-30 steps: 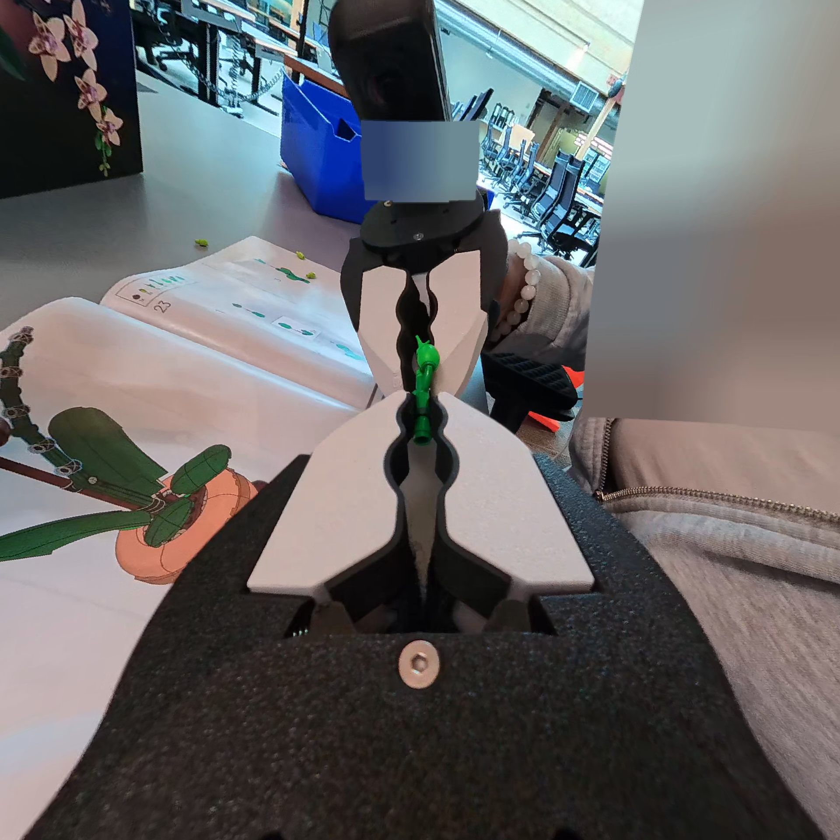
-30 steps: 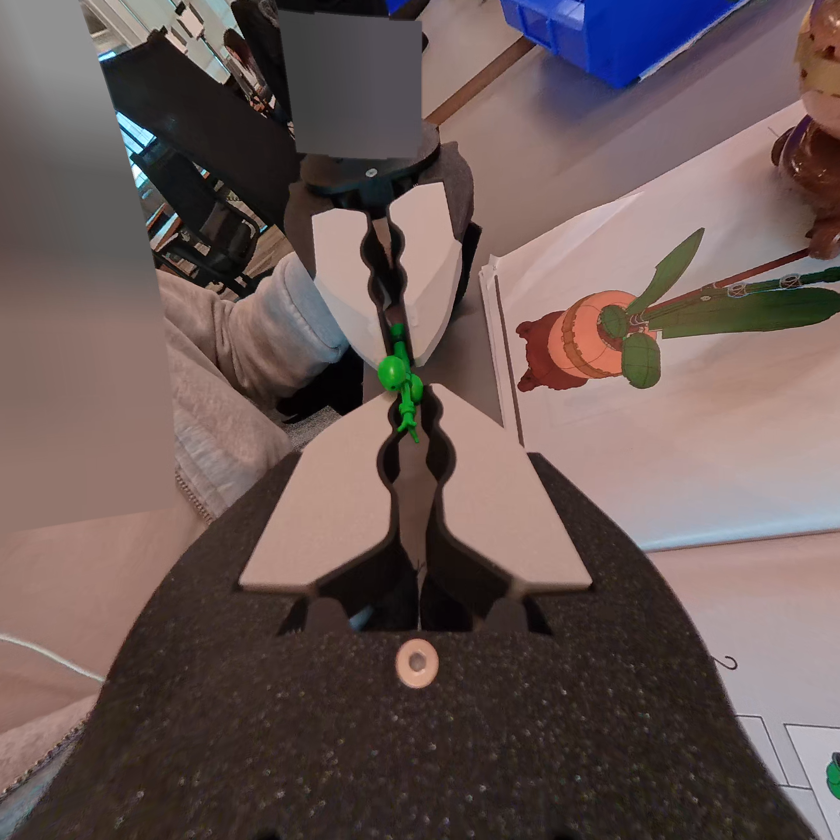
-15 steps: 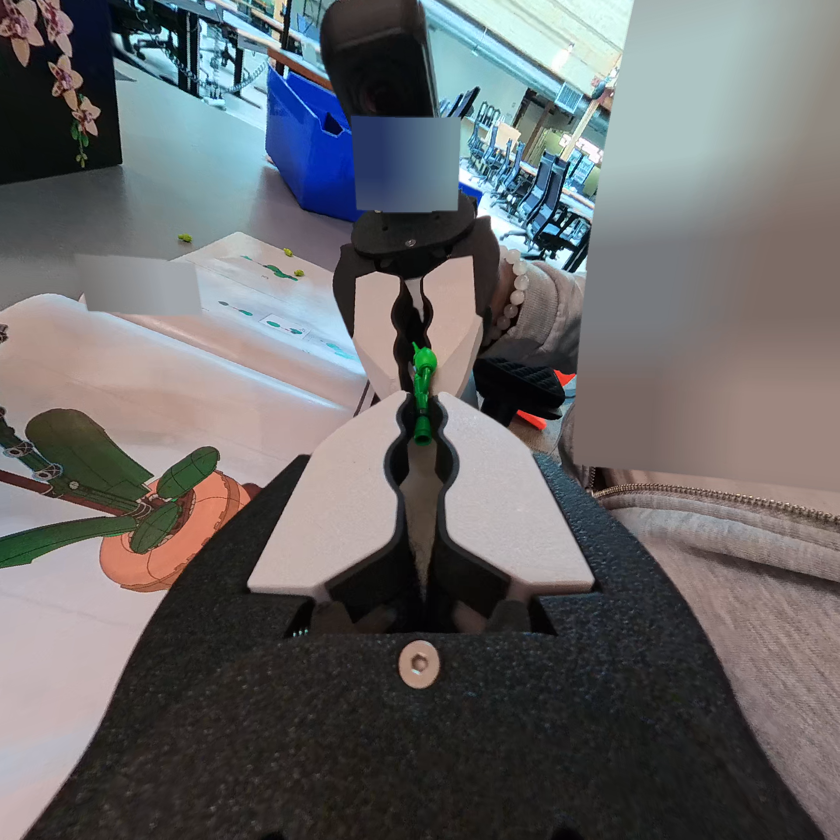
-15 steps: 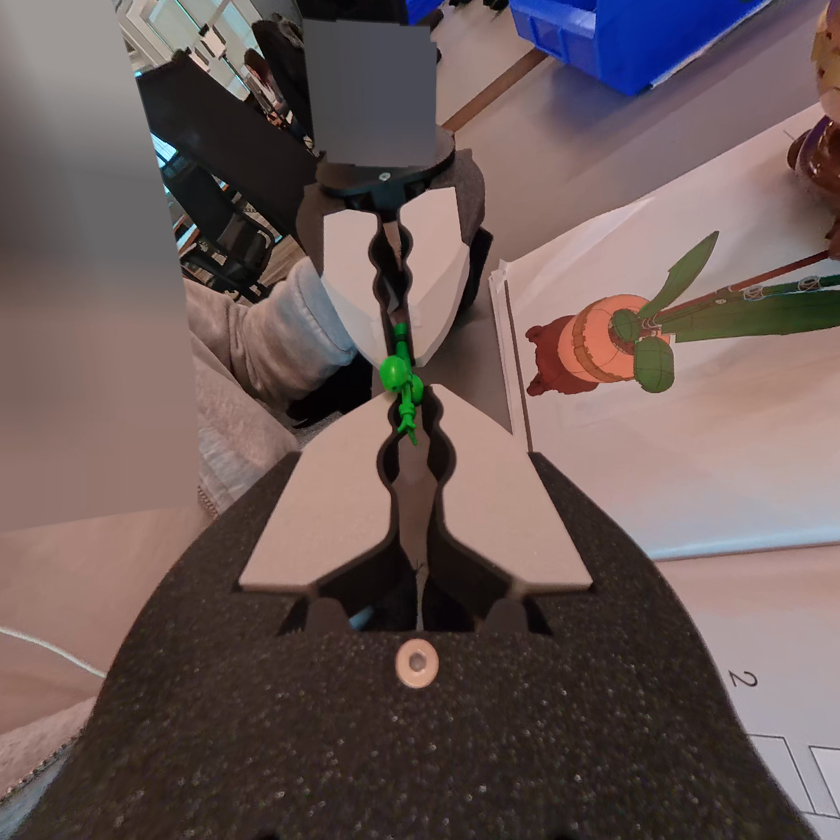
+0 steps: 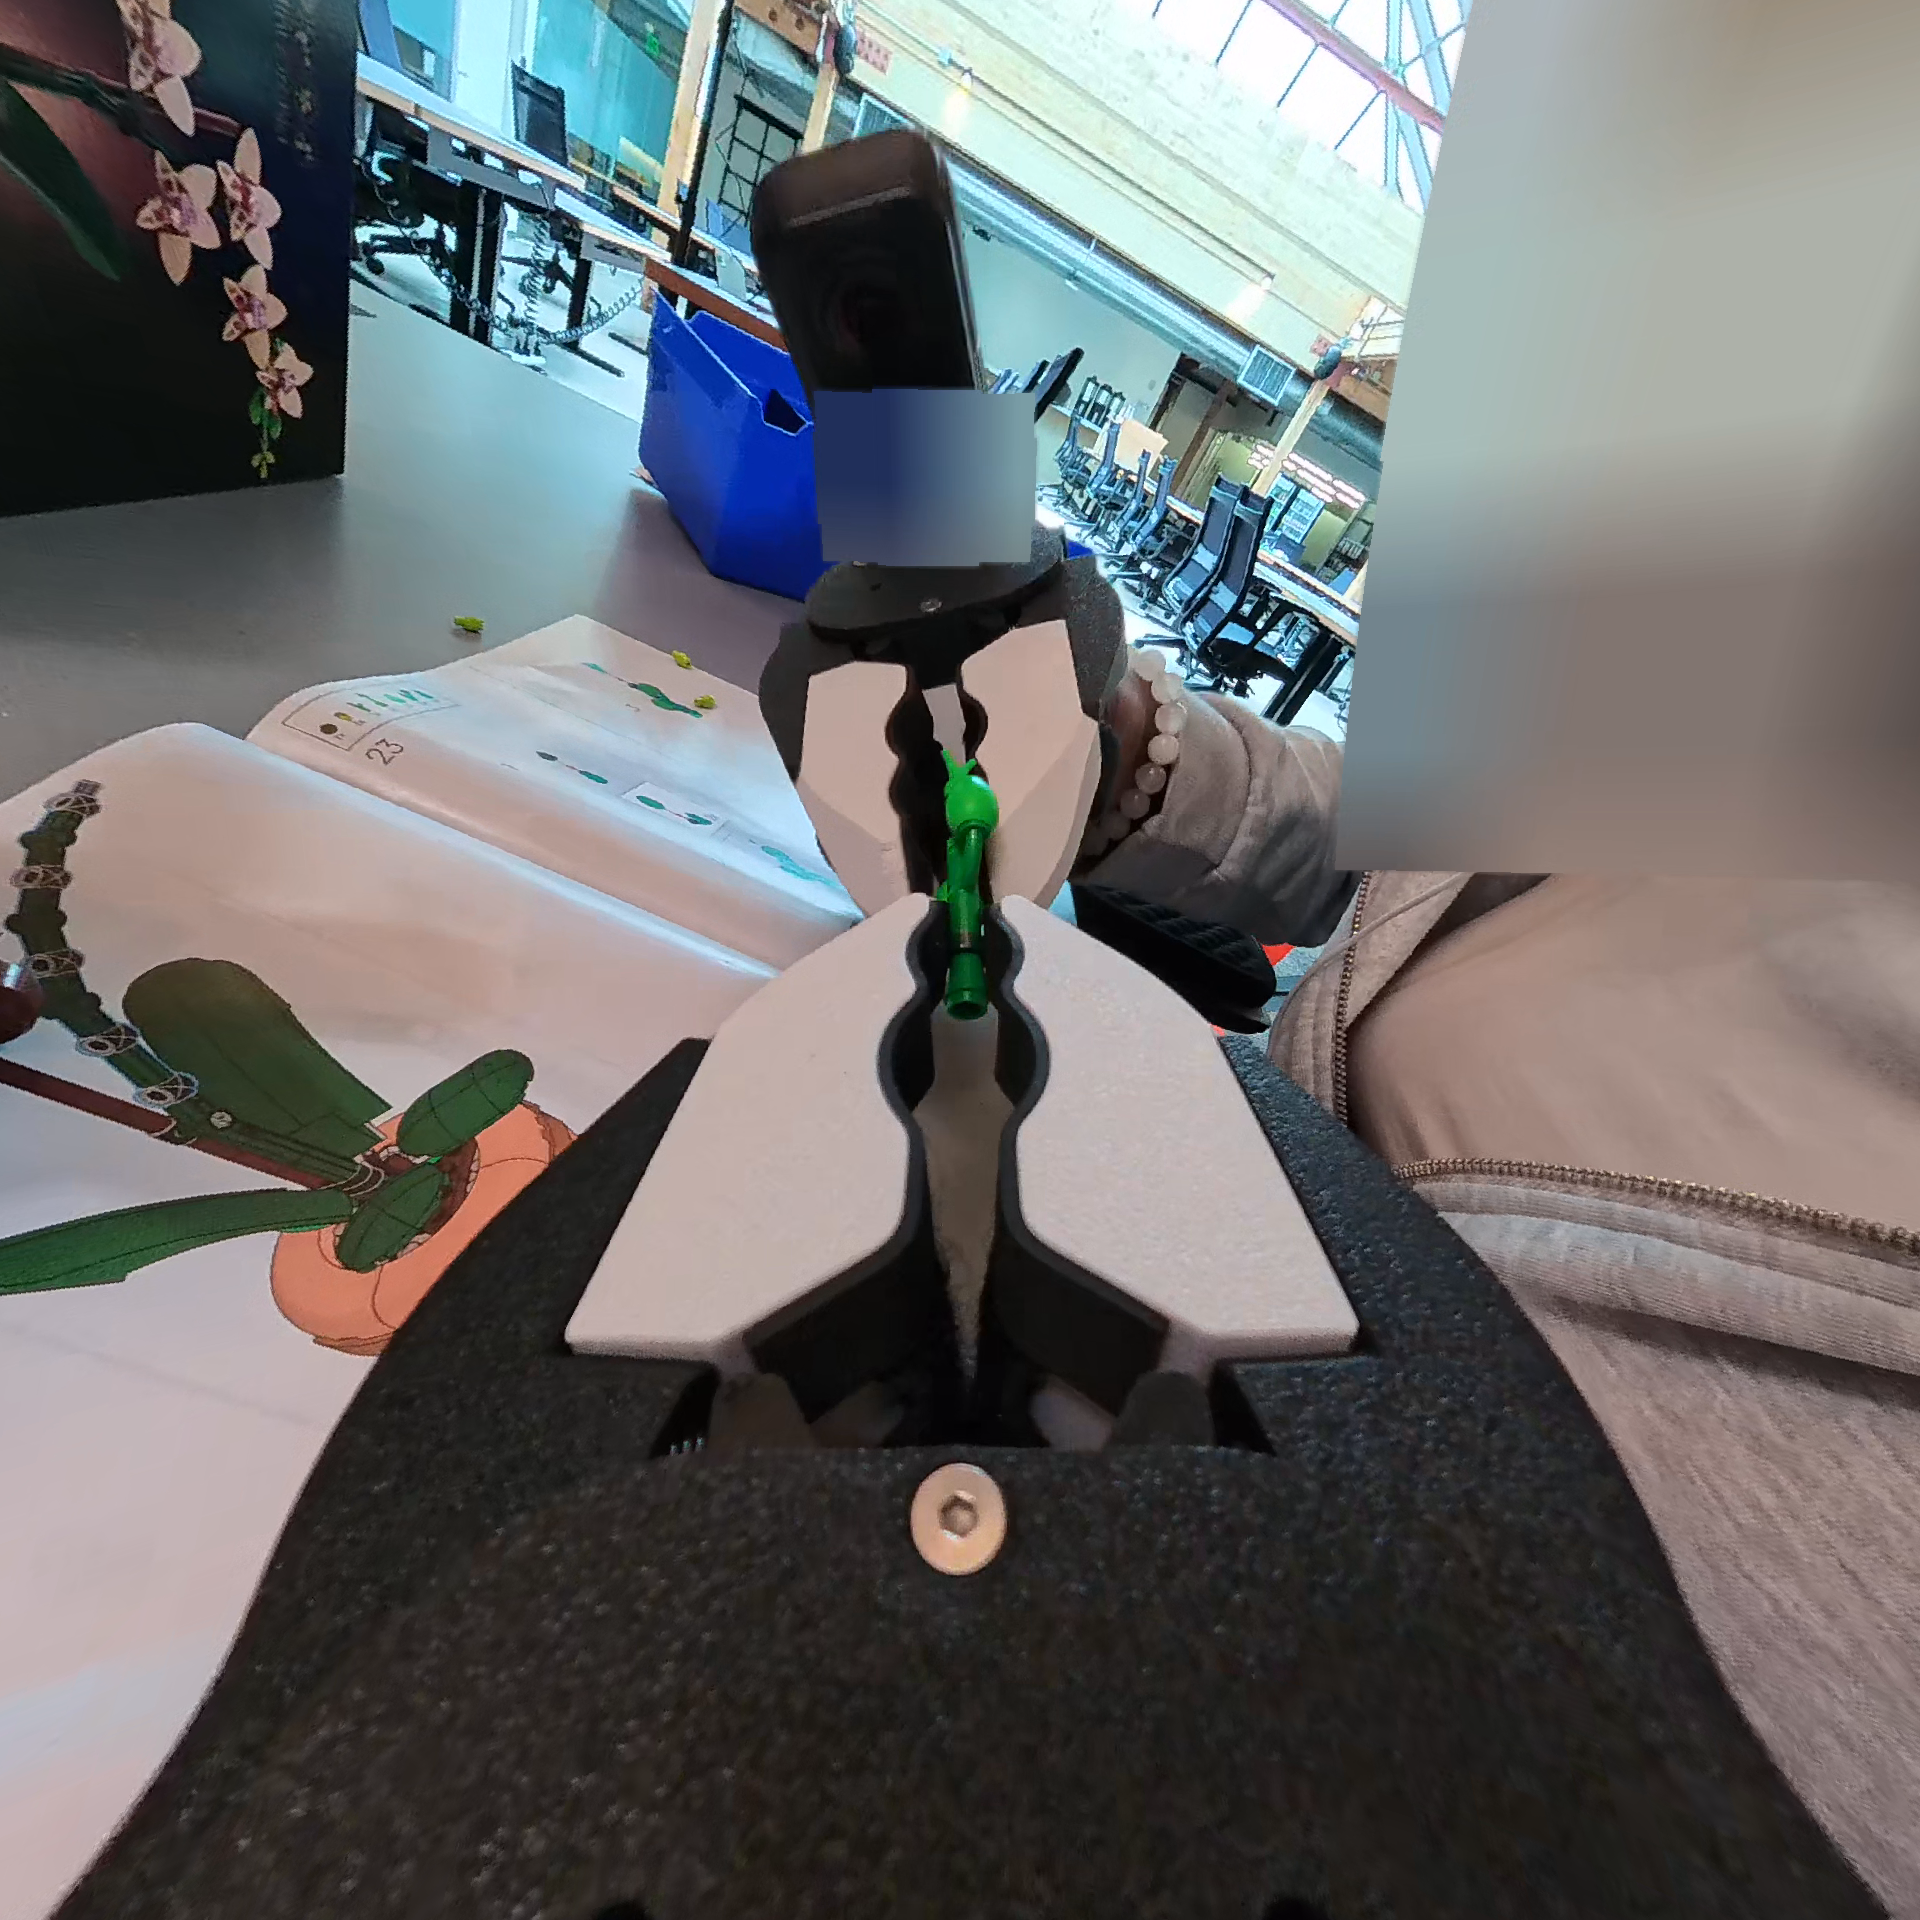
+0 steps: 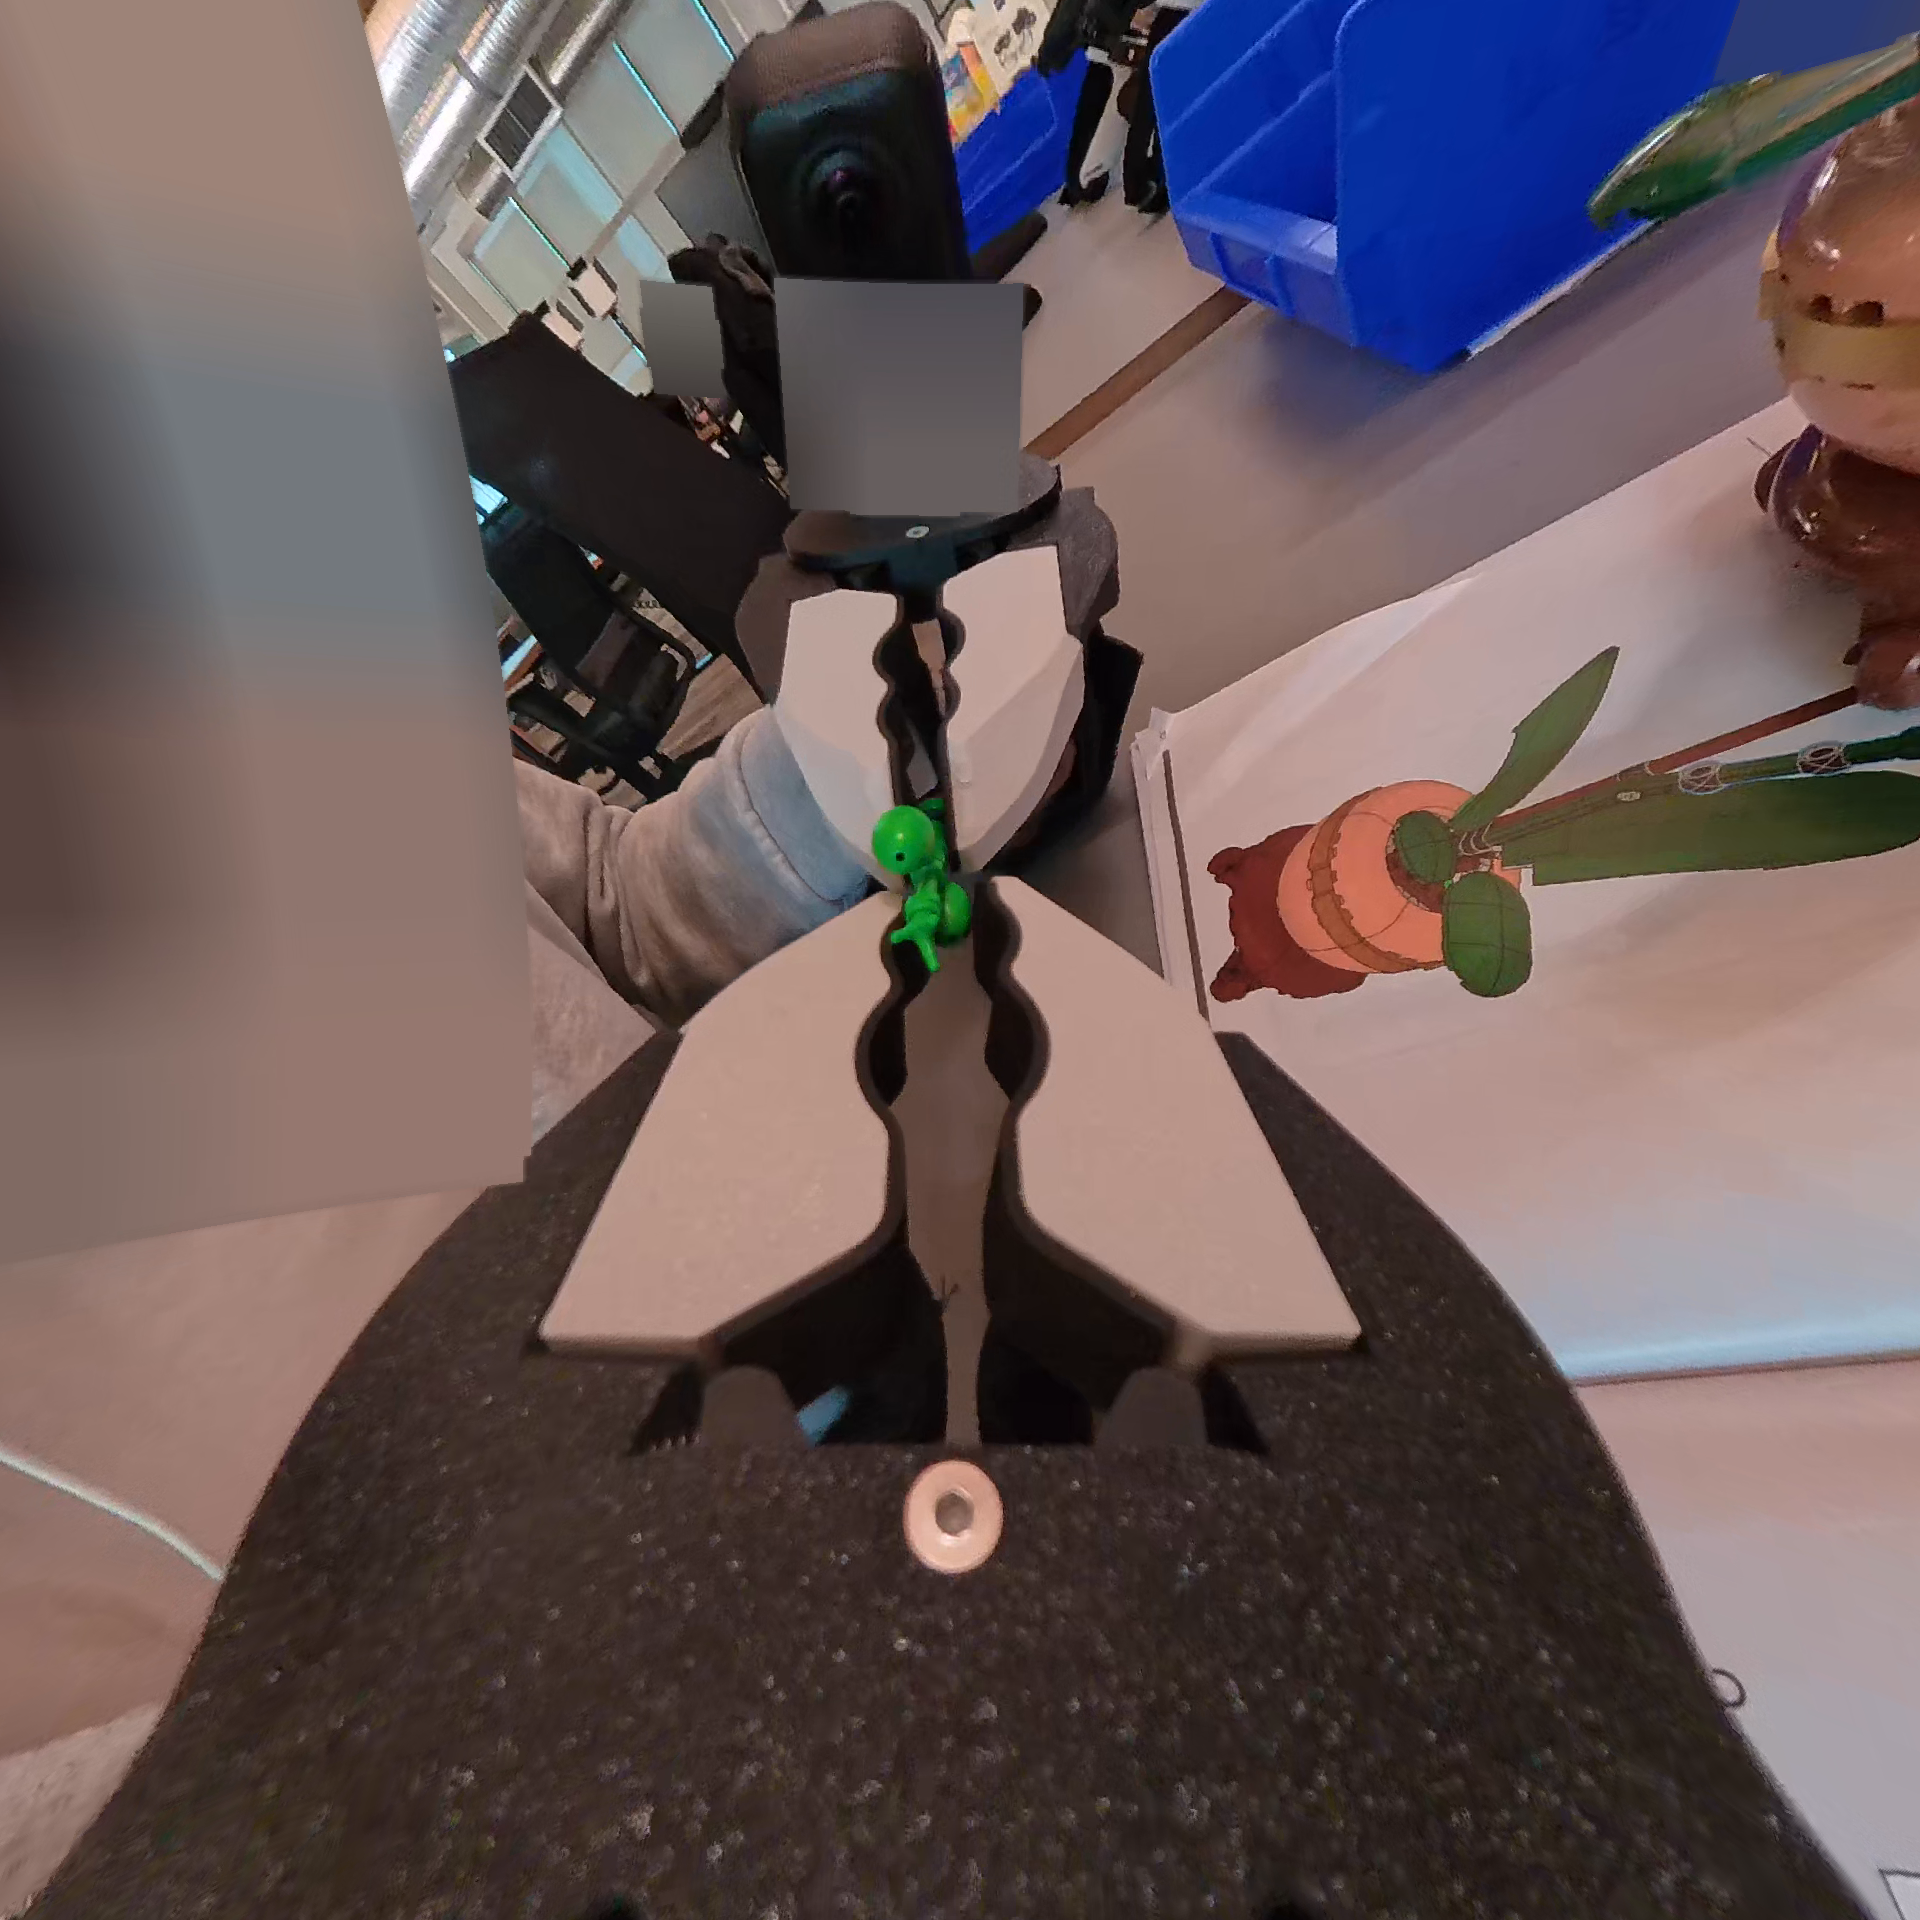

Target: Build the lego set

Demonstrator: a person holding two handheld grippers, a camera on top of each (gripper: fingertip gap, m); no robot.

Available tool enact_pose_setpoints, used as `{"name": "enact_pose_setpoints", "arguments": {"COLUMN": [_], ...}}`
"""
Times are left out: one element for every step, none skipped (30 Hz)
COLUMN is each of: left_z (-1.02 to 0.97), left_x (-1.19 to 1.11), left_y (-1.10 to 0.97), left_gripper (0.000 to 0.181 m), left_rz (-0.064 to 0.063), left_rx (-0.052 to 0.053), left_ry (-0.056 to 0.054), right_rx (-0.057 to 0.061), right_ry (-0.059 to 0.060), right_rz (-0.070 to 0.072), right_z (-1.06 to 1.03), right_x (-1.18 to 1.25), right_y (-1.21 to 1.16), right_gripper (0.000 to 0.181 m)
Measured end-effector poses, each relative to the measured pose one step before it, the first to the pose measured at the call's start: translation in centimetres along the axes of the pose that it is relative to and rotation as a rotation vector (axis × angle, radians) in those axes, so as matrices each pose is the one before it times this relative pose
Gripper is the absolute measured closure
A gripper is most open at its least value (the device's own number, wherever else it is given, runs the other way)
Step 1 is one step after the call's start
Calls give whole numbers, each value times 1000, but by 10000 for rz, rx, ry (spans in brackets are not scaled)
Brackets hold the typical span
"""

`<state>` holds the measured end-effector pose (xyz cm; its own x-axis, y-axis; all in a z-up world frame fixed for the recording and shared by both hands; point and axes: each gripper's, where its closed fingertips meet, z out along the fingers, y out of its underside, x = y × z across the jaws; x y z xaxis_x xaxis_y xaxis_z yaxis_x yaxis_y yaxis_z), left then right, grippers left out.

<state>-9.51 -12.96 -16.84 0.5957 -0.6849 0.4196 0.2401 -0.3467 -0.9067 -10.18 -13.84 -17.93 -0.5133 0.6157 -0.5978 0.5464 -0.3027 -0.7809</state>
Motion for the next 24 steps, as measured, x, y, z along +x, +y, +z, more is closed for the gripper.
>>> {"name": "enact_pose_setpoints", "arguments": {"left_z": [-25,-29,-6,2,18,3,-8,-33,-72,-102,-89,-68,-34,-3,29,47,29,22,28,27,36,24,14,-2], "left_x": [-15,48,54,16,5,12,17,-3,-74,-159,-161,-123,-124,-75,-31,-9,21,16,26,51,4,2,22,9], "left_y": [-60,-78,-95,-91,-72,-80,-78,-101,-114,-129,-139,-98,-56,-10,7,-2,6,3,26,66,60,55,8,-4], "left_gripper": [176,176,175,176,176,176,176,176,176,176,176,176,176,176,176,175,176,175,175,176,176,176,176,176], "left_rz": [-1,-10,-30,-37,-29,-18,-25,-28,-24,-2,-1,-33,-46,-23,10,14,0,-6,6,25,24,17,5,-4], "left_rx": [47,62,85,86,68,67,63,79,84,91,99,81,48,9,0,5,1,1,-21,-45,-52,-37,-11,-2], "left_ry": [8,51,56,31,16,23,28,13,-32,-96,-101,-61,-66,-39,-27,-21,7,4,12,9,-21,-15,12,14], "right_rx": [102,95,103,84,57,67,70,87,176,196,237,300,325,286,147,2,18,79,164,106,-42,-122,-61,-103], "right_ry": [-46,-41,-4,-16,5,57,65,22,19,48,12,-29,-82,-51,10,23,-8,-62,-110,-26,9,-12,-12,34], "right_rz": [34,71,80,51,56,54,47,40,32,49,33,30,41,47,29,10,45,80,44,6,-43,-44,-34,-12], "right_z": [-10,-18,-40,-47,-62,-69,-95,-139,-192,-228,-234,-189,-115,-30,65,129,154,96,27,-8,1,34,42,34], "right_x": [-1,42,103,74,79,139,117,62,28,38,-37,-116,-215,-160,-30,55,63,8,-65,9,25,-32,-65,12], "right_y": [-63,-89,-99,-63,-41,-44,-28,-35,-131,-129,-176,-246,-278,-221,-27,154,122,-5,-178,-142,18,113,28,91], "right_gripper": [171,167,163,162,159,156,153,151,150,149,149,149,151,155,158,160,162,166,171,173,174,173,174,174]}}
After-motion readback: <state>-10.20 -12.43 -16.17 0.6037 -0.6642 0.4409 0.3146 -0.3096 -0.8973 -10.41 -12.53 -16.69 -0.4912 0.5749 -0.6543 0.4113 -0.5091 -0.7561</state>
